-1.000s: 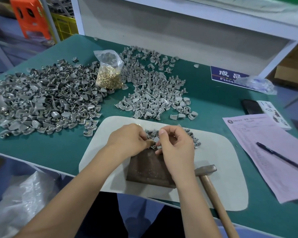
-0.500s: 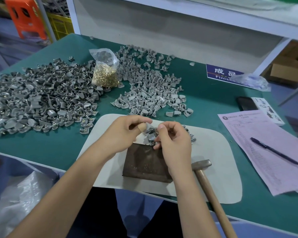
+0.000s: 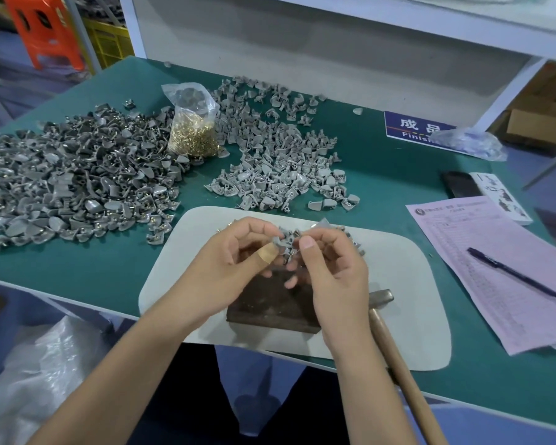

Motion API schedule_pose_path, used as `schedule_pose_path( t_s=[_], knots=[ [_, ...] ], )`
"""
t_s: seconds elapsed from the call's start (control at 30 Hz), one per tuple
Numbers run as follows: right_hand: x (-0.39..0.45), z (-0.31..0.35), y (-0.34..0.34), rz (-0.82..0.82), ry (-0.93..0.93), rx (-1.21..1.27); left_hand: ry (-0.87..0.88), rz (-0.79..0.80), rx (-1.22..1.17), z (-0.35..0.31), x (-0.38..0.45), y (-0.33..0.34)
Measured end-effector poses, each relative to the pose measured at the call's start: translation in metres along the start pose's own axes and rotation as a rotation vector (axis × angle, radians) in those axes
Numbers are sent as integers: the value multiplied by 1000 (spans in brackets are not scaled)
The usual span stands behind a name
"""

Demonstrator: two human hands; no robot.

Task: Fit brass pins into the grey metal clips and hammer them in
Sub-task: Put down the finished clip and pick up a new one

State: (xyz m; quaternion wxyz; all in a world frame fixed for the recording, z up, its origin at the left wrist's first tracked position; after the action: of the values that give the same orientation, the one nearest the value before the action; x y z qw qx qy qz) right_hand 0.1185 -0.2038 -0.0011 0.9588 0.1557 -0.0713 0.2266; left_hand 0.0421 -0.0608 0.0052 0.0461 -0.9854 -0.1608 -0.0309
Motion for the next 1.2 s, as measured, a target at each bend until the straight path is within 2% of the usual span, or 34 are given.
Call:
schedule_pose_path(
  t_s=[0.23,0.37,0.47,0.57,0.67,0.73,0.93,1.03,1.2],
  knots=[
    [-19,2,-6,-49,13,-114,193,-168,569,-5,-16,5],
    [-20,6,-19,-99,-24,-275,215,-138,859,-3,-30,3],
    [-17,4,-27,-96,-8,-345,230,-79,891,-3,-39,7],
    [-17,2,-30,-65,11,-387,173,-50,853,-2,-44,9],
    [-19,1,-36,-33,31,-421,73,-101,718,0,-43,2],
    [-20,0,-36,-27,50,-426,79,-113,734,-2,-38,0],
    [-23,3,-25,83,-46,-540,196,208,914,-13,-15,-5],
    [-25,5,-25,99,-66,-549,216,233,1027,-16,-6,-5],
    [-23,12,-24,137,-55,-595,198,243,941,-14,-7,3]
  ],
)
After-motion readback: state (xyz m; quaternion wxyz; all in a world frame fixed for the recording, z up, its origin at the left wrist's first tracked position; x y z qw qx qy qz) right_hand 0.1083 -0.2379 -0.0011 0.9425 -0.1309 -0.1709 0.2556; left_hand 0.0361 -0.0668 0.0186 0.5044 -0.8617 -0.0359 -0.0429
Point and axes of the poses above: each hand's wrist, its own x-axis towards the middle knuckle, its own y-axis out of the palm, z = x × y, the point moved 3 cm from there along x, towards the middle knuckle, and after that the axes turned 9 degrees about x, right-handed, at the moved point
